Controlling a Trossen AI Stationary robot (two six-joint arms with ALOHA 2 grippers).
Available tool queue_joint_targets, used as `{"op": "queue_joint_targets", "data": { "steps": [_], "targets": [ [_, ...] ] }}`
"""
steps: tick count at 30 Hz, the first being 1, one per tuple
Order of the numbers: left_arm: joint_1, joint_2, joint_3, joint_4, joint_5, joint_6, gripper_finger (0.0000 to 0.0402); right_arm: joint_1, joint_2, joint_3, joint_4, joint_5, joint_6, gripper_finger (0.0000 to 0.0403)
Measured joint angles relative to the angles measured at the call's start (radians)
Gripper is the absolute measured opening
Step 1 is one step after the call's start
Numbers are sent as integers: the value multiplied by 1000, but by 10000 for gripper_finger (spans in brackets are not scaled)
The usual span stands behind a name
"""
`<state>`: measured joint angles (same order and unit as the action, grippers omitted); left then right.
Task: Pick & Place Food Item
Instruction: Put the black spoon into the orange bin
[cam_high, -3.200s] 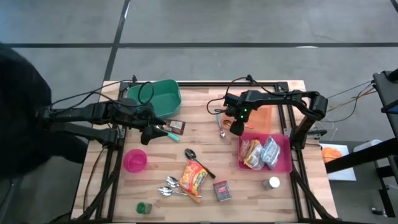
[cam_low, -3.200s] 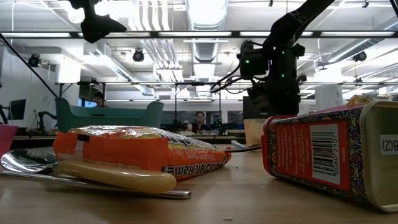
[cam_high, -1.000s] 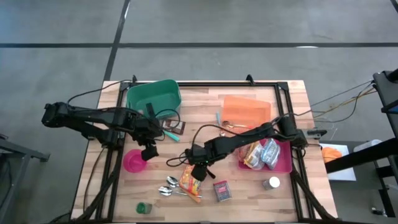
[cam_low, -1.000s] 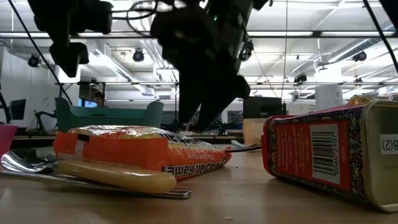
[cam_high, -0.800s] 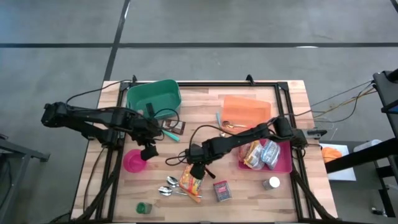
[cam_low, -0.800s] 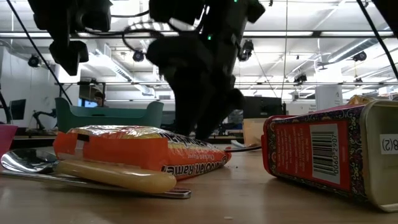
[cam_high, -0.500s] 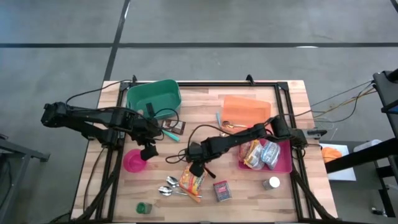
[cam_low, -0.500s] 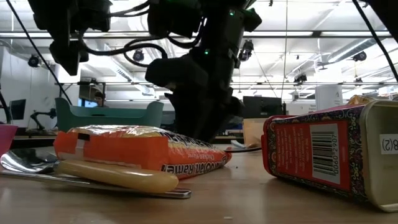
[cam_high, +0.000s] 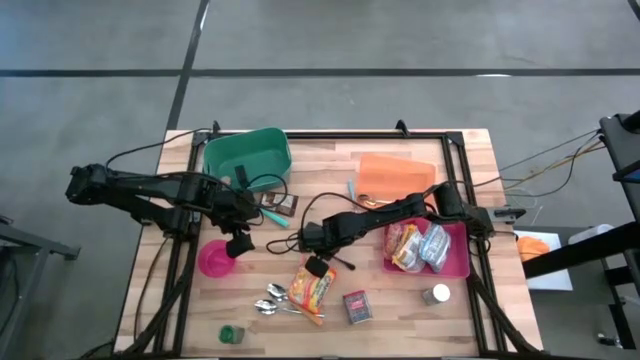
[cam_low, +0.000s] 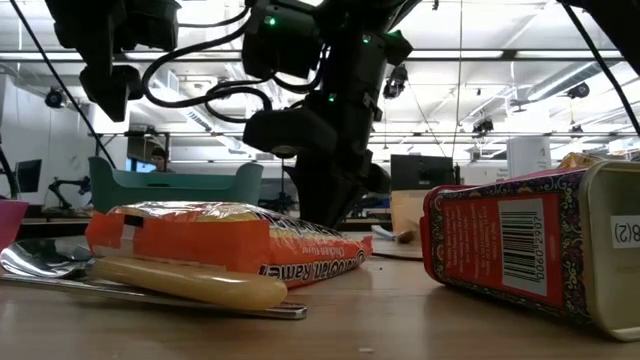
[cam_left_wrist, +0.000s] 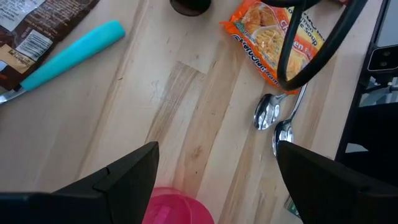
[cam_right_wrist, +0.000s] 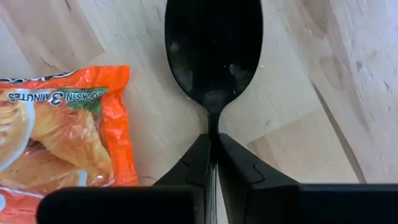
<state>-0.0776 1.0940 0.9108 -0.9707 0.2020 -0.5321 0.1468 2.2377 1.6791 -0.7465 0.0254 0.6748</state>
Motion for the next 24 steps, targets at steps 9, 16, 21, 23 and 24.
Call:
{"op": "queue_joint_targets", "data": {
  "steps": [9, 16, 21, 23, 24],
  "targets": [
    [0, 1, 0, 0, -3, -7, 326, 2, -67, -4, -50, -13, -30, 10],
    [0, 1, 0, 0, -4, -11, 326, -20, -192, -4, -113, 15, -70, 9],
    [0, 1, 0, 3, -11, -12, 326, -65, -318, -4, -225, 112, -116, 9],
    [0, 1, 0, 3, -18, -12, 326, -95, -367, -9, -289, 166, -142, 9],
    [0, 1, 0, 4, -20, -15, 326, -112, -392, -12, -323, 190, -156, 9]
  ]
}}
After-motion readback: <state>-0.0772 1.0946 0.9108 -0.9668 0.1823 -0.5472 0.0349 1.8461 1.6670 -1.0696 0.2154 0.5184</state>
